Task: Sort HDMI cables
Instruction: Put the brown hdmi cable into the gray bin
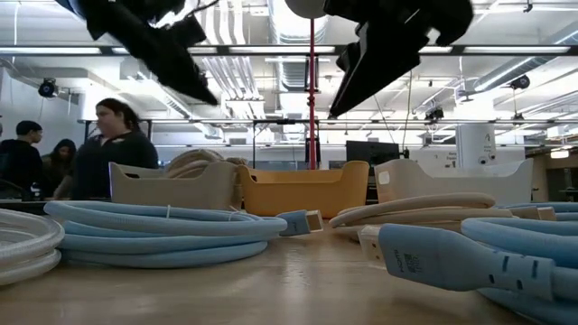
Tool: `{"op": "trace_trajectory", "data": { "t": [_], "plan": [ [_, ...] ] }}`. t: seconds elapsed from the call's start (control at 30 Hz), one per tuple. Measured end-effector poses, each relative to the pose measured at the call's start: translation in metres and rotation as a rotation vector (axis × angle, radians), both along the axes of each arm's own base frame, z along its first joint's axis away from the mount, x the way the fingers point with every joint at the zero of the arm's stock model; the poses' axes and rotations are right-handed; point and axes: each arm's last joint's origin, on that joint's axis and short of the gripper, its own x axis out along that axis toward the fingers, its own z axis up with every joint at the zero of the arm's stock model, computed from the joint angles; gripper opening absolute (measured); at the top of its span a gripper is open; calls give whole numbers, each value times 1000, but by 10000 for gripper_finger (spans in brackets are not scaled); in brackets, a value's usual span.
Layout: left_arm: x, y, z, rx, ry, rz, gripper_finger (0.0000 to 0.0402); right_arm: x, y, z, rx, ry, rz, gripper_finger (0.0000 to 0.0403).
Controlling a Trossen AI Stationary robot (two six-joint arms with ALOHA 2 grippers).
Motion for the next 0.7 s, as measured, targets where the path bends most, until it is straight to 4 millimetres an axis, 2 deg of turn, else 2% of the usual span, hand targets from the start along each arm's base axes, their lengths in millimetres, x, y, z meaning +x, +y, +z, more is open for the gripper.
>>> {"op": "trace_trajectory", "data": {
  "t": [0.2,0.5,0.7],
  "plan": [
    [4,-13,4,-71,-62,-87,195,1,2,-14,66,88,11,164],
    [9,-25,1,-86,-50,-146,195,9,4,-65,18,270,0,194],
    [9,-28,-6,-95,-32,-157,195,12,3,-84,-28,324,8,199]
  ]
}}
